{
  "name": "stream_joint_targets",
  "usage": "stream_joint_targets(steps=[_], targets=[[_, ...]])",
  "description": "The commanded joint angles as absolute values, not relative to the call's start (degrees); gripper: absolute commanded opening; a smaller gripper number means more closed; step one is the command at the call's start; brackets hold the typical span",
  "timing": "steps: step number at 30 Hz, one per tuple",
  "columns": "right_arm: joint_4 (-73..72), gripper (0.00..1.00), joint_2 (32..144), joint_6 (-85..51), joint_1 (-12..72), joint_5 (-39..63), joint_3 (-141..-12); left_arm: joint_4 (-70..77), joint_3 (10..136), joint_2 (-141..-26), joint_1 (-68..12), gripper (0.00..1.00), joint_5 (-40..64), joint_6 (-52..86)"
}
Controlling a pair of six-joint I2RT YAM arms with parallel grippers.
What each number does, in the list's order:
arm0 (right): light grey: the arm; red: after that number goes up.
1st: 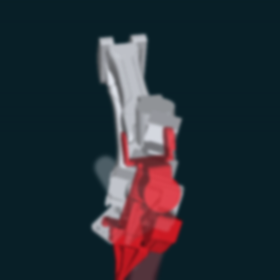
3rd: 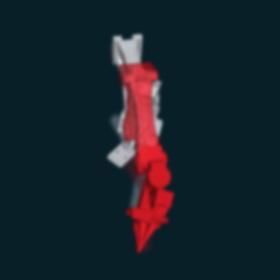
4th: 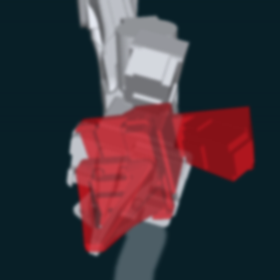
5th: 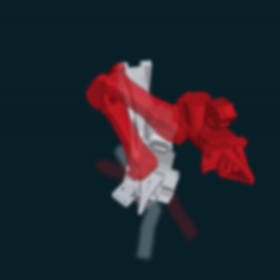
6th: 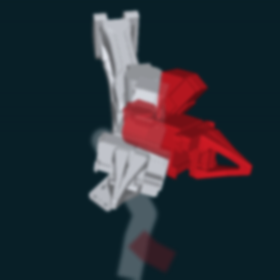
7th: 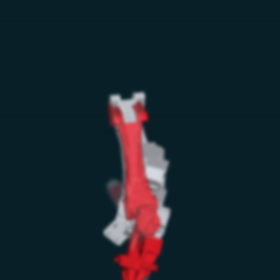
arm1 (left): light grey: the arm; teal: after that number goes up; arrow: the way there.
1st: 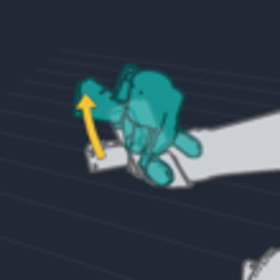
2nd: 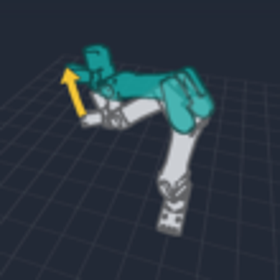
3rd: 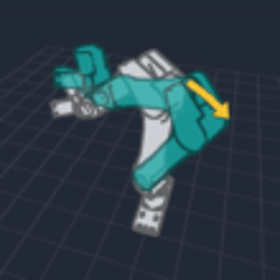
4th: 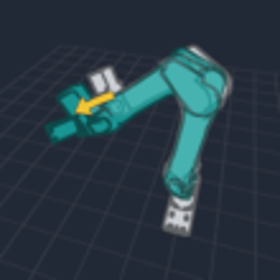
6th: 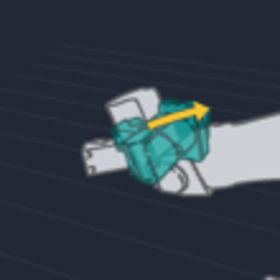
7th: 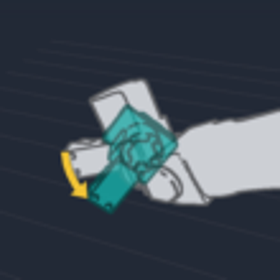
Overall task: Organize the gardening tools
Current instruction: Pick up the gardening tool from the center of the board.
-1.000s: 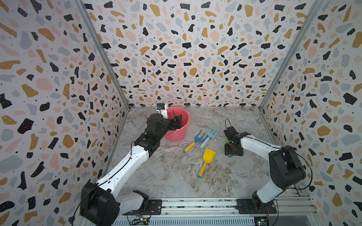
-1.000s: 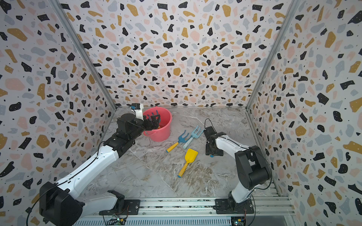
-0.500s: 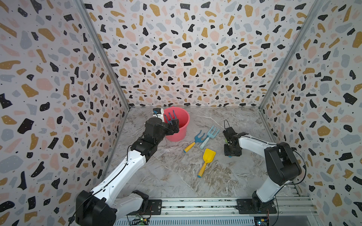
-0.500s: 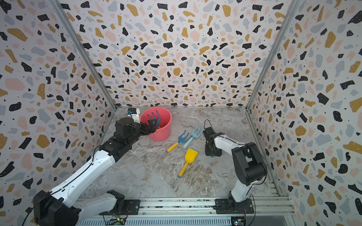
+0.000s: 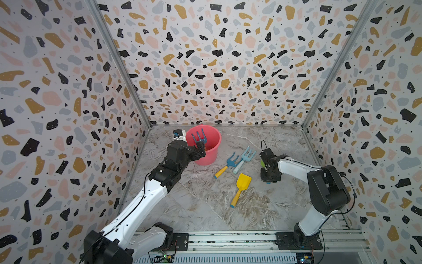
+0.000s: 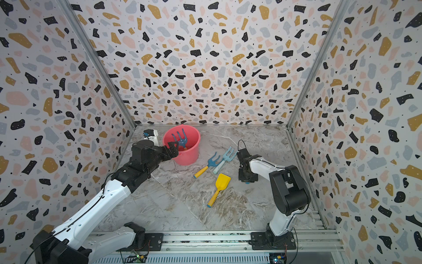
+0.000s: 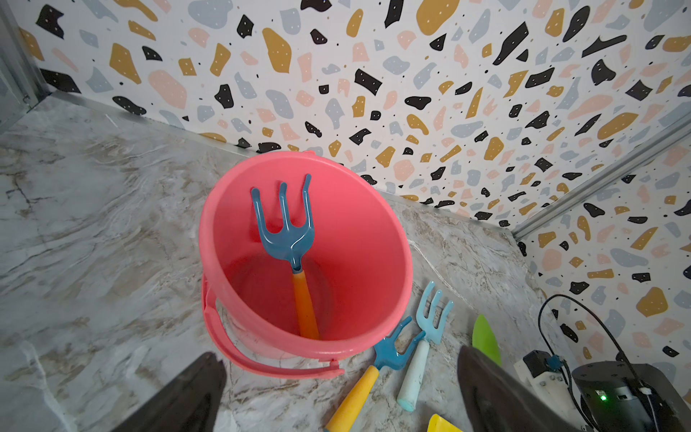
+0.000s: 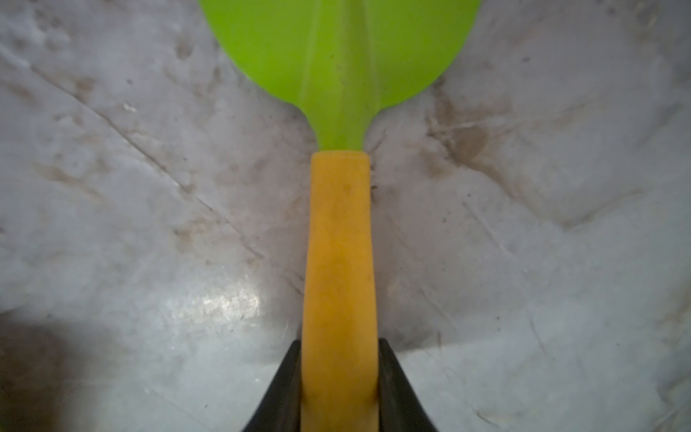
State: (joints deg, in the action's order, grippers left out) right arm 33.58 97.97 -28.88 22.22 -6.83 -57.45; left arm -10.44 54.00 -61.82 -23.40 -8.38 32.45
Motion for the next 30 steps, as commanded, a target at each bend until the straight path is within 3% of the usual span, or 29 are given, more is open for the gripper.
stream_joint_targets(steps=[1,12,20,30], targets=[[33.4,0.00,95.7,-27.4,22.0,-4.4,-56.7,-12.5,52.9,-60.7,-23.0,0.99,-10.0,35.8],[27.0,0.00,83.9,-23.4,22.0,1.7,-52.0,-14.5,53.5,-61.0,-22.9,0.99,-1.9,38.9],[19.9,0.00,75.0,-22.0,22.5,9.3,-48.5,-14.8,56.9,-65.4,-23.0,1.00,12.2,41.0],[14.6,0.00,67.2,-18.8,30.0,9.5,-47.5,-17.6,65.6,-73.7,-26.6,1.00,26.5,39.4]])
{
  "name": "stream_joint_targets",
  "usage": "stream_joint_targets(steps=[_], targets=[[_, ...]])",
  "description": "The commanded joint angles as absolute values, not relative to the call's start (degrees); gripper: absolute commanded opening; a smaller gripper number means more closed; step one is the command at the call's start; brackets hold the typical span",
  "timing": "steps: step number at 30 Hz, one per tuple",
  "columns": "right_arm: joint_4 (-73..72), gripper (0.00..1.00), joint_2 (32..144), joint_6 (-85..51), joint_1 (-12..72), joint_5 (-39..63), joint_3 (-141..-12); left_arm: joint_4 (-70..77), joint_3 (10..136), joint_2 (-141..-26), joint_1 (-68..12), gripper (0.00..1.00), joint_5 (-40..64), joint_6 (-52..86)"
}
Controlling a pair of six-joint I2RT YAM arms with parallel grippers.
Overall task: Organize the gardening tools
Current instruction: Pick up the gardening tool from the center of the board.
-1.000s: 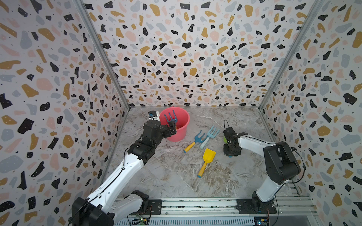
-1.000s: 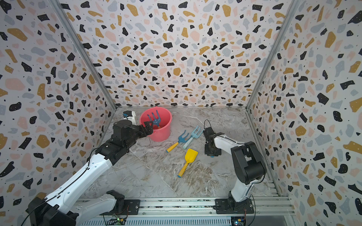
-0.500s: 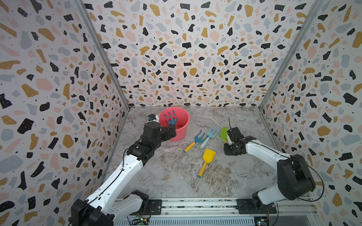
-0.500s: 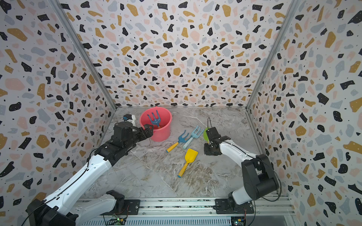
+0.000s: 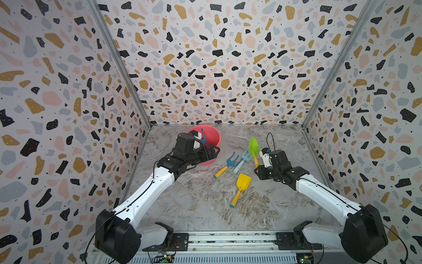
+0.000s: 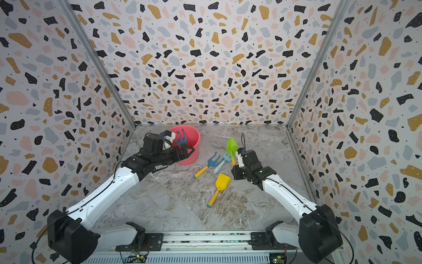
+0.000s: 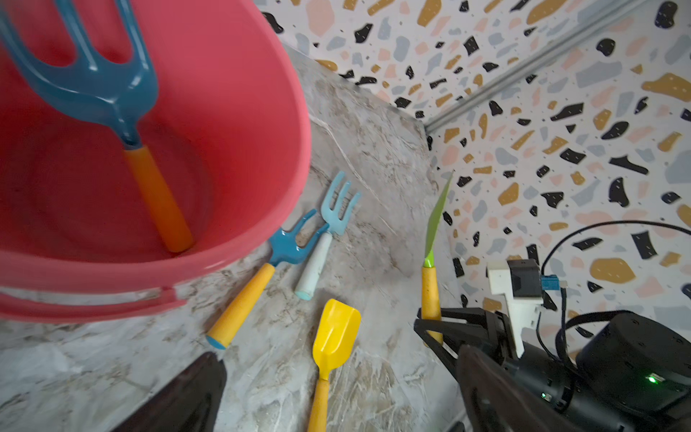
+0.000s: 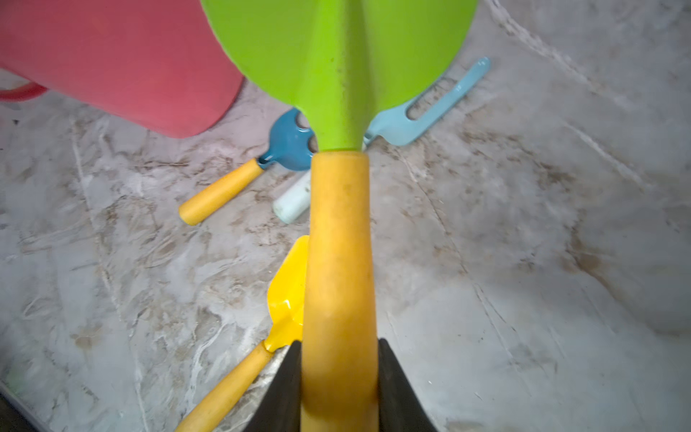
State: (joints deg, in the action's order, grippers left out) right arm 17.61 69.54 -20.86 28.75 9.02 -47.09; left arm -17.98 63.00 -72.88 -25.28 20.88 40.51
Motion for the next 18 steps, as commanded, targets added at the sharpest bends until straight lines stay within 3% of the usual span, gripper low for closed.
stream_joint_targets(steps=[1,18], targets=[[14.2,0.00,66.8,-18.4,30.7,9.5,-47.6,-17.4,66.2,-74.1,-27.1,0.99,27.1,39.1],[12.7,0.00,63.7,-13.0,40.1,9.2,-48.6,-20.6,74.5,-79.3,-32.4,0.95,26.9,33.7]])
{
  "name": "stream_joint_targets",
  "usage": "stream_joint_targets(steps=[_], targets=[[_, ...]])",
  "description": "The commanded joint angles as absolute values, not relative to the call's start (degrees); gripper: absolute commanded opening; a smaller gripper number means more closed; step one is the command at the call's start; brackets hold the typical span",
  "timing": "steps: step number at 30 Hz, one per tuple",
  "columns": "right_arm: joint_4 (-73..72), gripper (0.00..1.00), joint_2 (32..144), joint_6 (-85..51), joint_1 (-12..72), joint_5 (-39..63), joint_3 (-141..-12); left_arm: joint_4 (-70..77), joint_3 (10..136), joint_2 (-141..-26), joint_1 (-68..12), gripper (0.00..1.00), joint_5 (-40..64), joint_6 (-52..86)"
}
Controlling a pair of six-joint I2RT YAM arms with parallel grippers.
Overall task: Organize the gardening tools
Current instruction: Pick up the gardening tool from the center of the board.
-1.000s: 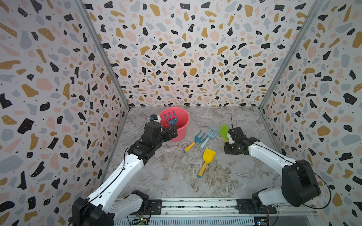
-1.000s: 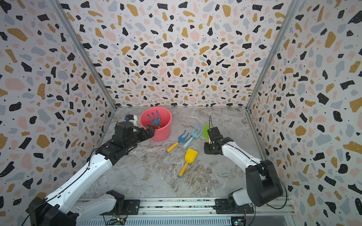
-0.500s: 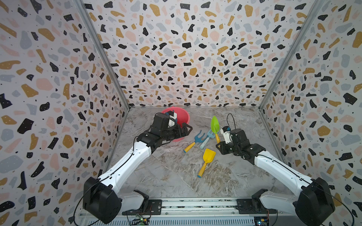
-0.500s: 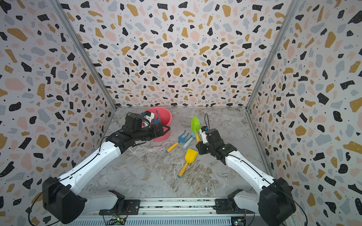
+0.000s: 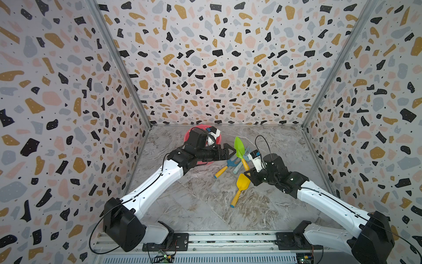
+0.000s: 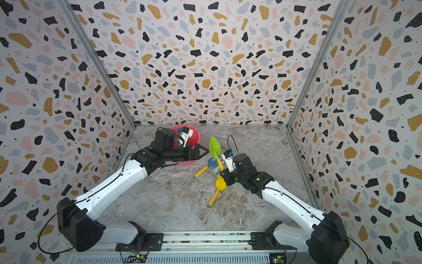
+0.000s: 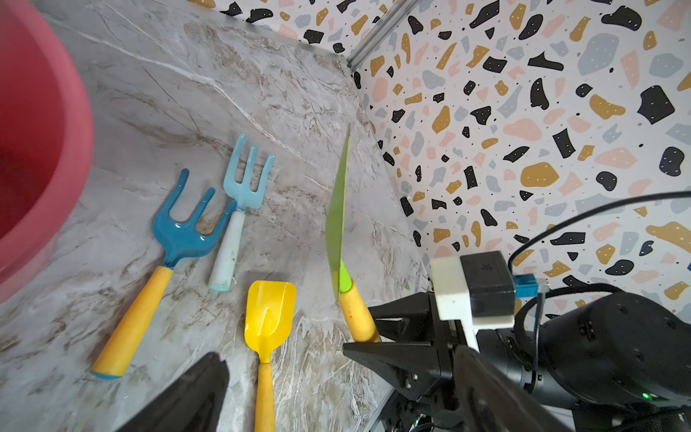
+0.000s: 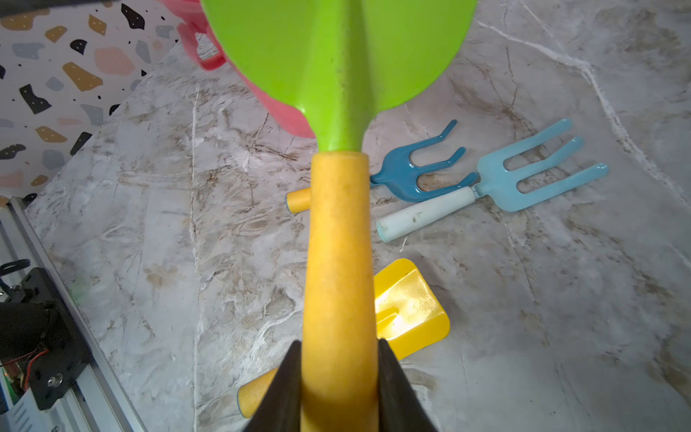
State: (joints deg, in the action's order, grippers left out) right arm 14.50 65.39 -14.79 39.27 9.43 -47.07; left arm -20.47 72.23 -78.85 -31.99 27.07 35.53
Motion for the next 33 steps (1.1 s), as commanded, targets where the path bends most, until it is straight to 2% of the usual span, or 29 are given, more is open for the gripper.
stream_joint_targets(steps=[1,7,11,15,21,24,28,30,33], targets=[[12.7,0.00,63.6,-12.8,40.5,9.2,-48.6,-20.9,74.9,-79.6,-32.5,0.94,26.7,33.5],[12.8,0.00,63.1,-11.9,42.4,8.9,-49.3,-23.2,77.2,-81.6,-32.9,0.88,24.4,32.3],[13.1,0.00,63.1,-11.2,43.4,8.8,-49.9,-23.8,78.5,-83.1,-33.1,0.71,24.4,31.8],[14.0,0.00,63.1,-10.5,44.6,8.4,-50.6,-23.6,79.1,-84.2,-33.4,0.63,24.4,31.5],[14.4,0.00,63.1,-10.1,45.4,7.7,-51.1,-23.7,79.2,-84.5,-33.6,0.45,23.4,30.6],[14.4,0.00,63.2,-10.0,45.6,7.7,-51.1,-23.3,78.9,-84.4,-33.5,0.33,23.0,30.6],[14.7,0.00,63.3,-10.1,45.7,7.4,-51.4,-22.1,78.4,-84.4,-33.6,0.12,23.0,30.5],[15.0,0.10,63.2,-10.4,45.6,7.4,-51.6,-21.7,78.1,-84.0,-33.7,0.01,22.5,30.1],[15.8,0.31,63.1,-11.4,45.7,5.6,-52.0,-21.4,77.6,-82.9,-33.6,0.00,20.8,28.7]])
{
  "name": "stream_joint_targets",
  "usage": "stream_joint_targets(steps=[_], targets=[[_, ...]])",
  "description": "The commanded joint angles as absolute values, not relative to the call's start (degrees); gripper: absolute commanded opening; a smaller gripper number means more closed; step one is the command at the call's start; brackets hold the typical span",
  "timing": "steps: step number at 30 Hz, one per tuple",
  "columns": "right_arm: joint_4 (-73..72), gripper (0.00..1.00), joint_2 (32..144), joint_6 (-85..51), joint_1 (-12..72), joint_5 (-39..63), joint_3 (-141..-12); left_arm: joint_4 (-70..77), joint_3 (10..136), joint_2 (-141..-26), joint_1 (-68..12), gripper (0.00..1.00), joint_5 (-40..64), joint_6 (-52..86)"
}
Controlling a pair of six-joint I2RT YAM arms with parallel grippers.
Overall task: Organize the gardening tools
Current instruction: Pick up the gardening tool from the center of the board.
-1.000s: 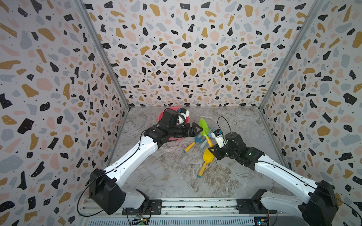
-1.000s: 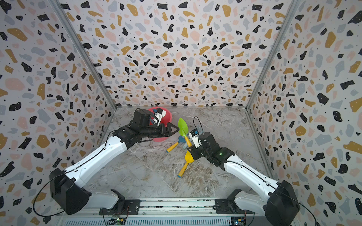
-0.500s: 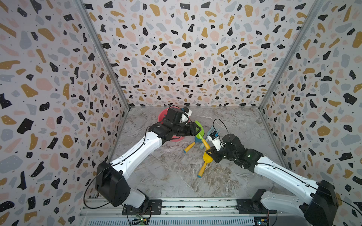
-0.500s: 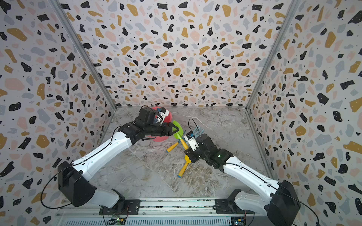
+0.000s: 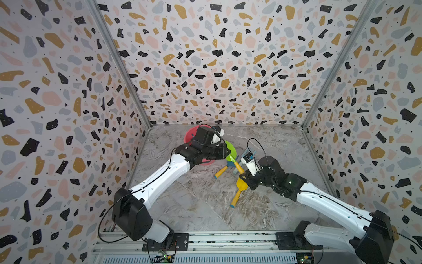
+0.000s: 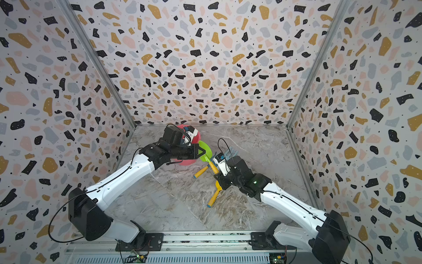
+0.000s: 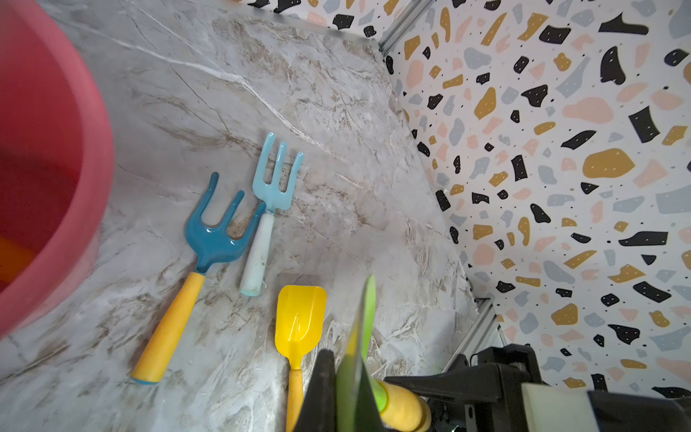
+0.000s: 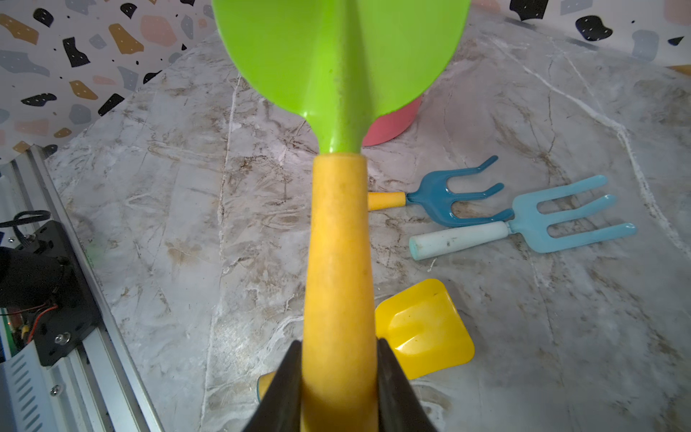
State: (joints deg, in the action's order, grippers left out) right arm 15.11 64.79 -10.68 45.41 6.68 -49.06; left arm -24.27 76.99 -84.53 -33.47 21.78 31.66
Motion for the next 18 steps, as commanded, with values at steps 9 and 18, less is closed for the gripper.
stream_joint_targets(steps=[9,18], targets=[[20.0,0.94,61.0,-15.1,45.7,-3.6,-52.1,-20.3,76.0,-77.5,-33.5,0.00,8.5,20.5],[24.1,1.00,59.1,-19.0,45.7,-13.4,-51.7,-16.7,76.8,-71.7,-33.0,0.00,-14.0,10.2]])
